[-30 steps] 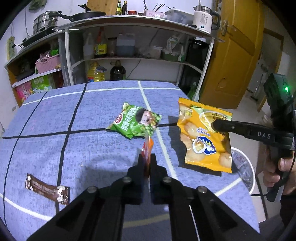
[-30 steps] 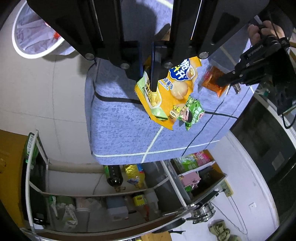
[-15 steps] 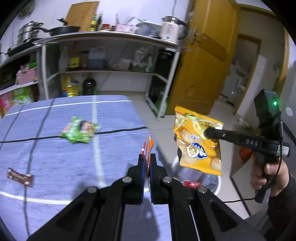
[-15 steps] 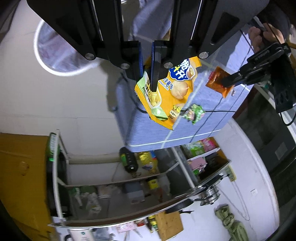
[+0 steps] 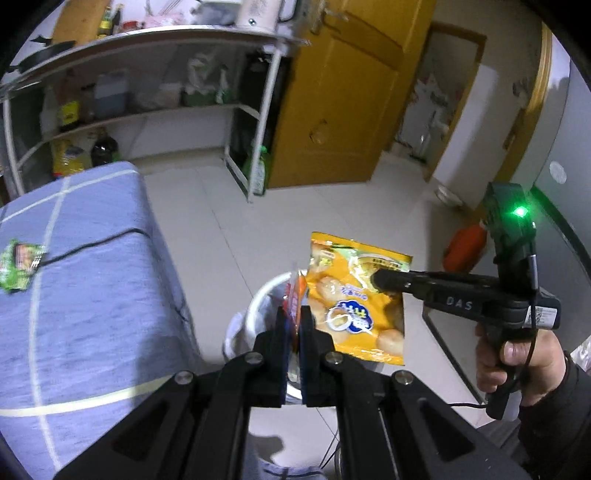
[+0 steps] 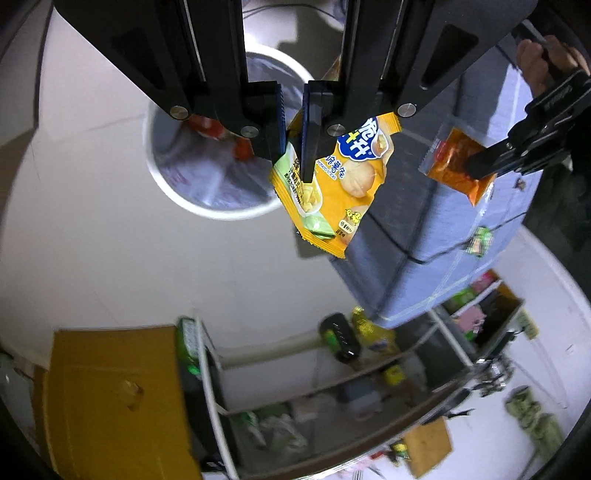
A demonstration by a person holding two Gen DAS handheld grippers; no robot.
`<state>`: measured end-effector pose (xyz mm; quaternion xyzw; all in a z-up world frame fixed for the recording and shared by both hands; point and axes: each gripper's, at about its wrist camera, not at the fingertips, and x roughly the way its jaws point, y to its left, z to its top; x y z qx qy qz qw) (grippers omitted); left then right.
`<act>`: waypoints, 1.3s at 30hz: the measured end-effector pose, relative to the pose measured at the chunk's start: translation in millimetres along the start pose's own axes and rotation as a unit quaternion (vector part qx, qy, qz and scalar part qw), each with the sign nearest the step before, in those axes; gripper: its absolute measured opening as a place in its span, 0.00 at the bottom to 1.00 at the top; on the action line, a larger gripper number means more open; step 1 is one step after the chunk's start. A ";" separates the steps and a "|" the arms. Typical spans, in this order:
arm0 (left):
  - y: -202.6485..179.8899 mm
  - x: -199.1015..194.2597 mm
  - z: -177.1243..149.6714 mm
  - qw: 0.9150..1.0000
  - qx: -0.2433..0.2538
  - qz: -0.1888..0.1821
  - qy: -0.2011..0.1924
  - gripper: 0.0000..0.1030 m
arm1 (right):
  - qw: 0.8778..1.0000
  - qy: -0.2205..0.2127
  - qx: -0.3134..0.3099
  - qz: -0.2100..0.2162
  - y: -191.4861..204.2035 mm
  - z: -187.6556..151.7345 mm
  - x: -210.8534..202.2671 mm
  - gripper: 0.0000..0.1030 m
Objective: Collect trash
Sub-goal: 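Carry both packets over the bin and open both grippers to drop them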
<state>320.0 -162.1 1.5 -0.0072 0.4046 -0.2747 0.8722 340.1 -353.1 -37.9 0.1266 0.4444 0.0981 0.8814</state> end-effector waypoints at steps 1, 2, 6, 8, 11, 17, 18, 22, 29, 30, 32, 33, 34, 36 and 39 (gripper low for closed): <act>-4.2 6.9 0.2 1.000 0.001 -0.002 0.008 0.05 | 1.000 0.005 0.000 -0.008 -4.2 -0.5 3.7 0.07; -7.0 15.0 0.8 1.000 0.001 -0.003 0.017 0.05 | 1.000 0.010 0.001 -0.022 -9.8 -1.1 8.7 0.07; -15.3 45.4 5.9 0.999 -0.001 -0.009 0.050 0.05 | 0.999 0.030 0.017 -0.039 -29.7 -3.1 22.2 0.07; -16.5 57.1 7.3 0.998 -0.003 -0.008 0.062 0.05 | 0.998 0.039 0.025 -0.043 -36.8 -2.9 28.2 0.07; -16.5 71.8 7.1 0.997 -0.009 -0.004 0.078 0.07 | 0.997 0.048 0.027 -0.052 -44.1 -4.9 34.4 0.08; -13.5 96.7 1.4 0.994 -0.023 0.016 0.105 0.09 | 0.995 0.067 0.033 -0.068 -54.7 -11.8 49.3 0.10; -13.5 99.9 0.8 0.994 -0.022 0.015 0.107 0.10 | 0.995 0.070 0.034 -0.070 -57.3 -14.3 49.6 0.11; -13.7 108.5 -2.5 0.993 -0.024 0.014 0.114 0.15 | 0.994 0.067 0.039 -0.072 -60.2 -13.8 48.6 0.17; -14.2 88.2 3.0 0.996 -0.028 0.006 0.082 0.15 | 0.997 0.030 0.043 -0.058 -52.0 -5.4 23.6 0.41; -14.7 81.6 4.3 0.997 -0.027 0.003 0.073 0.15 | 0.998 0.019 0.039 -0.052 -47.7 -4.3 15.6 0.41; -15.5 65.1 6.1 0.998 -0.027 0.001 0.056 0.15 | 0.999 0.000 0.034 -0.041 -39.0 -3.6 -0.2 0.41; -15.2 57.5 7.0 0.998 -0.028 0.001 0.048 0.15 | 0.999 -0.008 0.032 -0.034 -35.0 -4.1 -7.7 0.41; -15.0 45.9 6.6 0.999 -0.029 -0.002 0.037 0.15 | 0.999 -0.014 0.030 -0.028 -31.6 -5.0 -13.9 0.41; -13.7 25.2 5.2 0.999 -0.030 -0.003 0.021 0.15 | 0.999 -0.033 0.023 -0.011 -18.4 -8.0 -32.4 0.41; -9.1 -7.7 -1.0 0.999 -0.033 0.000 -0.005 0.15 | 0.998 -0.058 0.011 0.009 2.5 -14.4 -55.1 0.41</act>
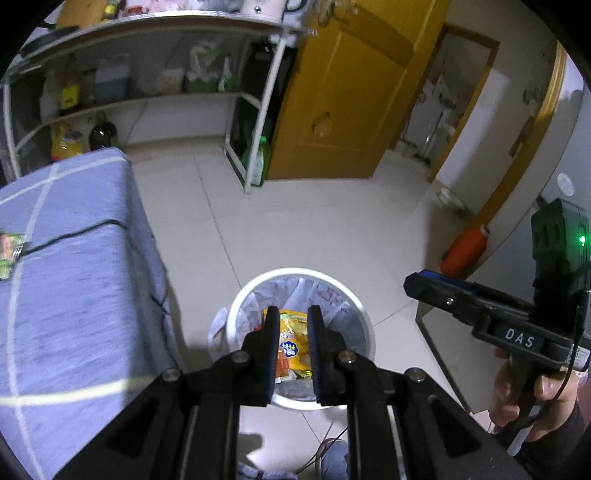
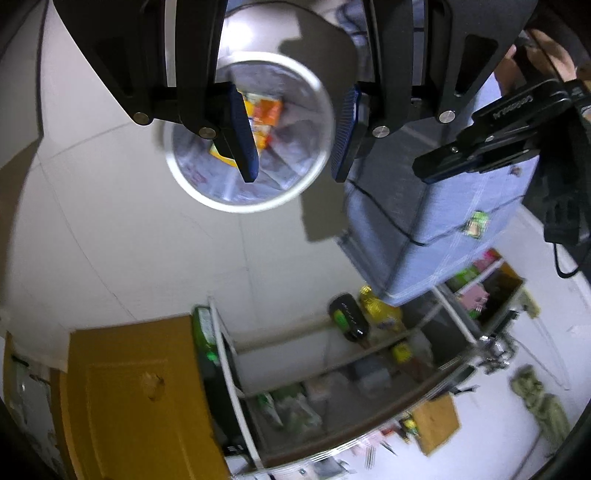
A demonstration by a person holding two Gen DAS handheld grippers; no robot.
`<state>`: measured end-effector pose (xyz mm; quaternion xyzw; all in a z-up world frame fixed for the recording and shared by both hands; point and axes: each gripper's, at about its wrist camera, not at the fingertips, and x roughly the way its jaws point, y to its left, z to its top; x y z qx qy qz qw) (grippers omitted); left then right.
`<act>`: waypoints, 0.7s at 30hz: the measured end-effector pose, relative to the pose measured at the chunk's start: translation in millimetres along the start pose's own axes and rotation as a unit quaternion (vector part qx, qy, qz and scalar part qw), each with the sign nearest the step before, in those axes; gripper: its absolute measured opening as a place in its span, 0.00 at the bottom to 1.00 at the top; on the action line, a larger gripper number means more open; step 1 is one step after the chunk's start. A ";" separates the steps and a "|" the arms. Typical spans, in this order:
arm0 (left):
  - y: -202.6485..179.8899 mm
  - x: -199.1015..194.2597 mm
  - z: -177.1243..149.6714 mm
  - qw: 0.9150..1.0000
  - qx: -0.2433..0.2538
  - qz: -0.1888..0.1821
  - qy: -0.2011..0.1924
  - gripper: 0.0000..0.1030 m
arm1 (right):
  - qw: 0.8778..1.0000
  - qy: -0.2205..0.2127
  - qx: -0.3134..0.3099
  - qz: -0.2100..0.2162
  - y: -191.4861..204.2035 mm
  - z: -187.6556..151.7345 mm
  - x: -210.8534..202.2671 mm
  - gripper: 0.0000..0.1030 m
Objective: Collect trash
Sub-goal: 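Carry both packets over the bin and open both grippers to drop them, then move both grippers back to the table toward the brown bar and green bag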
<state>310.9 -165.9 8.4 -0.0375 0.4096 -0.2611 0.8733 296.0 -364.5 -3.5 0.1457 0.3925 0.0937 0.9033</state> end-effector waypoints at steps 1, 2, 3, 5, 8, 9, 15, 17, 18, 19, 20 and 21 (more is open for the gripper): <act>2.3 -11.1 -3.0 1.000 -0.003 0.001 -0.008 0.15 | 1.000 -0.007 -0.004 0.010 7.6 -2.3 -7.1 0.41; 4.9 -20.7 -6.2 1.000 -0.005 0.002 -0.014 0.15 | 1.000 -0.010 -0.008 0.015 13.0 -3.7 -11.3 0.41; 8.7 -30.1 -10.1 1.000 -0.006 0.002 -0.021 0.15 | 0.999 -0.016 -0.016 0.025 23.6 -6.5 -19.0 0.41; 14.9 -45.9 -17.4 0.999 -0.010 0.016 -0.026 0.15 | 0.998 -0.021 -0.034 0.043 38.4 -11.5 -28.4 0.41; 25.9 -69.6 -31.4 0.999 -0.019 0.019 -0.040 0.15 | 0.996 -0.025 -0.062 0.067 63.9 -20.8 -40.1 0.41; 30.1 -77.8 -35.8 0.999 -0.021 0.023 -0.045 0.15 | 0.995 -0.025 -0.068 0.073 70.4 -23.3 -42.8 0.41; 55.7 -122.9 -57.4 0.995 -0.034 0.051 -0.078 0.15 | 0.986 -0.025 -0.113 0.116 115.5 -36.8 -53.6 0.41; 64.3 -136.6 -63.6 0.993 -0.040 0.061 -0.090 0.15 | 0.983 -0.027 -0.133 0.125 132.2 -39.0 -54.9 0.41; 70.5 -143.1 -66.7 0.992 -0.045 0.065 -0.094 0.15 | 0.981 -0.028 -0.142 0.130 137.9 -39.7 -56.1 0.41; 75.9 -149.3 -70.2 0.991 -0.050 0.073 -0.100 0.15 | 0.979 -0.029 -0.151 0.134 145.0 -40.3 -55.6 0.41; 82.1 -155.3 -74.1 0.990 -0.054 0.081 -0.105 0.15 | 0.977 -0.030 -0.158 0.137 150.1 -41.5 -56.1 0.41; 89.2 -162.0 -77.6 0.988 -0.059 0.087 -0.109 0.16 | 0.975 -0.031 -0.168 0.140 158.6 -41.9 -54.3 0.41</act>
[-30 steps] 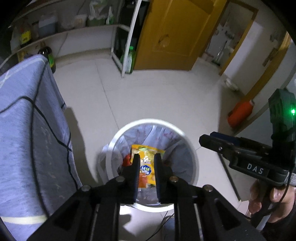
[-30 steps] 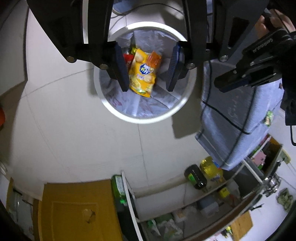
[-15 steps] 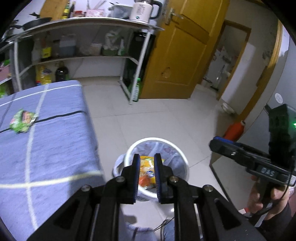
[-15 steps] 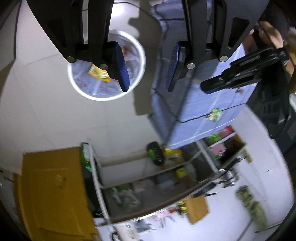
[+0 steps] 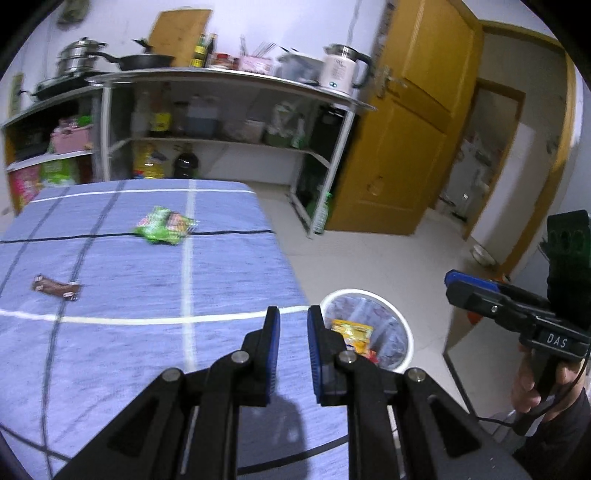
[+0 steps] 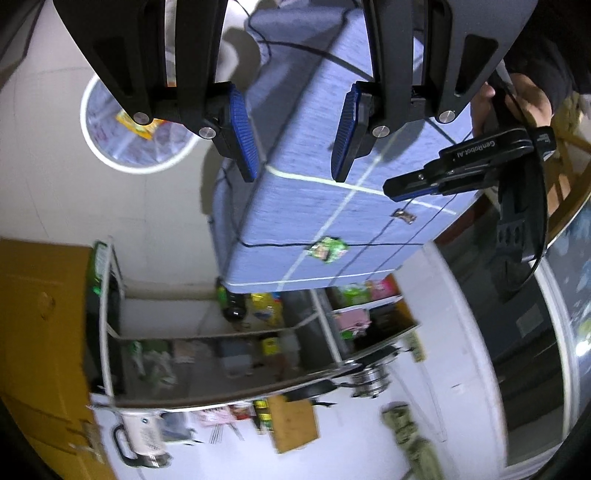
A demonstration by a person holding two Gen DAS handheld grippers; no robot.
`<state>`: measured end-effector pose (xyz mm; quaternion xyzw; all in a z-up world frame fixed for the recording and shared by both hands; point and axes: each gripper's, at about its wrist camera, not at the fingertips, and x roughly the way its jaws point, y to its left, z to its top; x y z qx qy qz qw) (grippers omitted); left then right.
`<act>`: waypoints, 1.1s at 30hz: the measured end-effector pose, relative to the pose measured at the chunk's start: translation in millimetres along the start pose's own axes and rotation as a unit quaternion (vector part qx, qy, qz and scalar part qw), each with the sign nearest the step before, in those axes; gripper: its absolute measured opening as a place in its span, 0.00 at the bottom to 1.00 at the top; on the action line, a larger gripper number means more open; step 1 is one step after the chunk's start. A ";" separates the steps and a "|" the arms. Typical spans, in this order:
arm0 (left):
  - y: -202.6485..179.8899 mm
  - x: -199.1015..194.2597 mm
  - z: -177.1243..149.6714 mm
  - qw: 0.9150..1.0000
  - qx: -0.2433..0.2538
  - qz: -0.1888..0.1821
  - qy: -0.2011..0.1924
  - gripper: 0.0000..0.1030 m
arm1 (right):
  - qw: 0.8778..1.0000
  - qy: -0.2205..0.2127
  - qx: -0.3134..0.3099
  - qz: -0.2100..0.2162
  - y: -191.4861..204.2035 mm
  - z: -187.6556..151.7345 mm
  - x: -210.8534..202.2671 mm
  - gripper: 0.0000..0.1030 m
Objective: Collect trash
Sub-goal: 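Move both grippers back to the table toward the brown bar and green bag, then grasp the brown candy bar with the left gripper while the right grasps the green snack bag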
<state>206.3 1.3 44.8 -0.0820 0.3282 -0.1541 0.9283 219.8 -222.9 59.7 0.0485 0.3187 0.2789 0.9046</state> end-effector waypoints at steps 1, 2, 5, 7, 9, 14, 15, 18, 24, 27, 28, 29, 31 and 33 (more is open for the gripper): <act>9.4 -5.5 -0.4 1.000 -0.007 0.007 -0.005 0.17 | 1.000 -0.001 -0.008 0.002 6.0 2.1 4.2 0.41; 16.5 -10.3 -1.1 1.000 -0.012 0.014 -0.009 0.28 | 1.000 -0.001 -0.016 0.003 11.4 4.6 9.0 0.41; 43.0 -24.4 -1.2 0.998 -0.035 0.040 -0.032 0.51 | 1.000 0.001 -0.029 0.009 22.0 11.2 23.7 0.41; 60.1 -29.8 -0.5 0.997 -0.048 0.052 -0.038 0.51 | 0.999 0.004 -0.038 0.012 27.9 17.6 37.4 0.42; 77.3 -32.6 1.5 0.995 -0.058 0.066 -0.042 0.51 | 0.999 0.008 -0.043 0.015 31.4 25.5 50.5 0.42; 116.2 -28.0 2.5 0.991 -0.079 0.103 -0.036 0.51 | 0.997 0.022 -0.068 0.022 44.1 43.7 84.4 0.43; 124.9 -24.9 2.8 0.990 -0.085 0.112 -0.033 0.51 | 0.997 0.025 -0.076 0.024 47.0 47.8 93.1 0.43; 148.3 -15.3 1.4 0.986 -0.104 0.132 -0.022 0.51 | 0.995 0.032 -0.092 0.025 54.4 55.0 113.4 0.43; 194.9 13.7 -1.0 0.976 -0.143 0.166 0.006 0.51 | 0.992 0.048 -0.117 0.029 59.0 71.2 161.9 0.43; 213.0 26.0 -0.9 0.970 -0.163 0.179 0.018 0.51 | 0.990 0.062 -0.122 0.032 56.0 79.3 188.7 0.43; 215.8 29.9 0.2 0.969 -0.164 0.185 0.021 0.51 | 0.990 0.065 -0.124 0.033 55.8 82.3 196.7 0.43; 219.5 34.3 1.1 0.967 -0.167 0.192 0.025 0.51 | 0.989 0.068 -0.125 0.036 56.0 84.4 203.1 0.43; 227.8 42.6 2.5 0.964 -0.177 0.196 0.035 0.51 | 0.987 0.079 -0.130 0.043 55.3 90.9 223.3 0.43; 235.4 50.4 3.9 0.960 -0.183 0.210 0.042 0.51 | 0.986 0.088 -0.136 0.041 54.1 95.5 241.0 0.43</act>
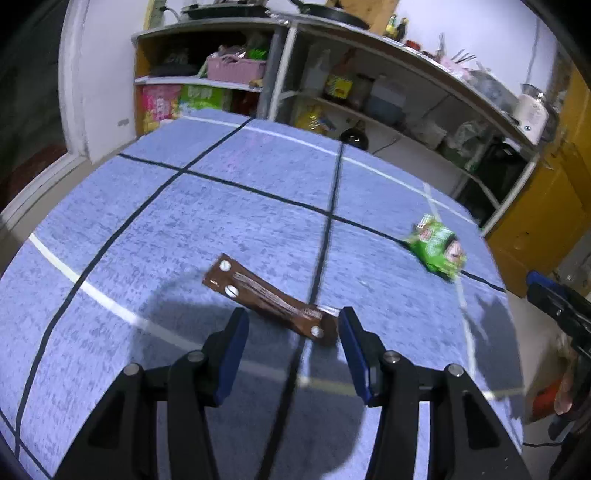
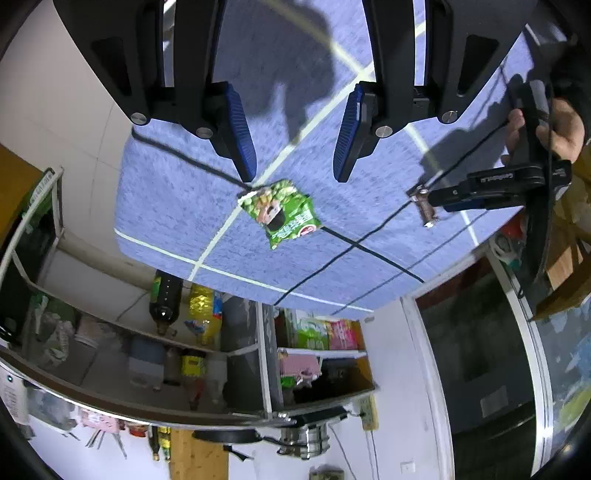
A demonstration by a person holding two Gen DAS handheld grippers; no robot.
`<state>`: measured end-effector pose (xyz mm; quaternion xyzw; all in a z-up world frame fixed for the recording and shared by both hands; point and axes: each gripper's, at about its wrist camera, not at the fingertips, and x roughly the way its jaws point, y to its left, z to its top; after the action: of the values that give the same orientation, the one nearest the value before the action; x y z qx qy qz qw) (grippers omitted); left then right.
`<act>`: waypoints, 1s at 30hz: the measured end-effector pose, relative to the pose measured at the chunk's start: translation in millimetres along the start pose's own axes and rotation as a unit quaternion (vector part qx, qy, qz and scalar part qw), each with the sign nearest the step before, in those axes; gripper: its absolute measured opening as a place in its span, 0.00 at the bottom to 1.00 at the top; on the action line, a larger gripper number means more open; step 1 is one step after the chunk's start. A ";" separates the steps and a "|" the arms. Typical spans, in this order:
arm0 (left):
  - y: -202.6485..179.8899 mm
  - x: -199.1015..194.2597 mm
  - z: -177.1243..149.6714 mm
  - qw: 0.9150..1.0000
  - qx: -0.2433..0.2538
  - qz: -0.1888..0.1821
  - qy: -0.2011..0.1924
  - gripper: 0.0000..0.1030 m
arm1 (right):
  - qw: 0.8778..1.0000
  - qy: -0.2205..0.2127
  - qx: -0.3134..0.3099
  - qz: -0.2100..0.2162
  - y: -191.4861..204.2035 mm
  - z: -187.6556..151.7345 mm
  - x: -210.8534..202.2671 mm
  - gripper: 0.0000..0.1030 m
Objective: Collect trash
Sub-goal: 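Grasp the brown candy bar with the left gripper while the right grasps the green snack bag, then carry both items over the bin and open both grippers to drop them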
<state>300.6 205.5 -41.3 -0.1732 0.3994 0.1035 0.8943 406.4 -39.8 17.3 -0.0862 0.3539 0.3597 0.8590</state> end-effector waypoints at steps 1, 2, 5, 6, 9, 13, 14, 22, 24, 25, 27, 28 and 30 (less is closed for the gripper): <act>0.4 3.3 1.5 1.000 0.000 0.005 0.001 0.51 | 1.000 0.003 -0.001 -0.001 -1.9 2.7 5.6 0.43; 1.2 7.3 3.2 1.000 0.000 0.008 0.004 0.51 | 1.000 0.010 -0.003 -0.001 -5.4 6.6 15.2 0.43; -2.1 13.5 8.1 1.000 0.010 0.016 -0.001 0.51 | 1.000 0.024 -0.008 -0.011 -13.9 15.5 39.4 0.43; -3.9 16.0 9.0 1.000 0.015 0.016 -0.001 0.51 | 0.999 0.029 -0.009 -0.013 -18.0 19.2 48.0 0.44; -12.3 21.7 11.6 0.999 0.039 0.022 -0.004 0.51 | 0.999 0.038 -0.013 -0.013 -25.5 27.7 66.5 0.44; -20.0 26.5 17.7 0.998 0.056 0.021 -0.002 0.51 | 0.998 0.057 -0.022 -0.007 -32.2 33.3 91.2 0.44; -21.3 27.2 18.4 0.998 0.058 0.020 -0.001 0.51 | 0.998 0.063 -0.022 -0.002 -33.7 34.4 97.4 0.44; -24.2 28.9 22.5 0.998 0.067 0.021 0.001 0.21 | 0.995 0.094 -0.027 0.011 -30.1 34.6 119.8 0.38; -24.0 29.1 22.8 0.997 0.070 0.018 0.001 0.19 | 0.995 0.093 -0.027 0.006 -29.6 34.8 118.7 0.34; -24.4 29.3 23.0 0.997 0.071 0.017 0.001 0.19 | 0.995 0.093 -0.024 0.005 -29.5 34.5 117.4 0.33; -24.8 28.9 22.9 0.997 0.071 0.015 0.000 0.17 | 0.995 0.092 -0.025 0.003 -28.3 33.9 115.5 0.32; -25.7 27.9 22.7 0.997 0.071 0.011 -0.002 0.16 | 0.996 0.088 -0.027 -0.003 -26.4 33.2 112.5 0.31; -29.0 23.8 21.7 0.997 0.076 0.003 -0.010 0.16 | 0.996 0.080 -0.024 -0.004 -24.4 32.5 106.2 0.30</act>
<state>340.4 188.5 -39.1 -0.1021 0.3973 0.0770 0.9087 492.8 14.7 -32.5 -0.1371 0.4127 0.3562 0.8270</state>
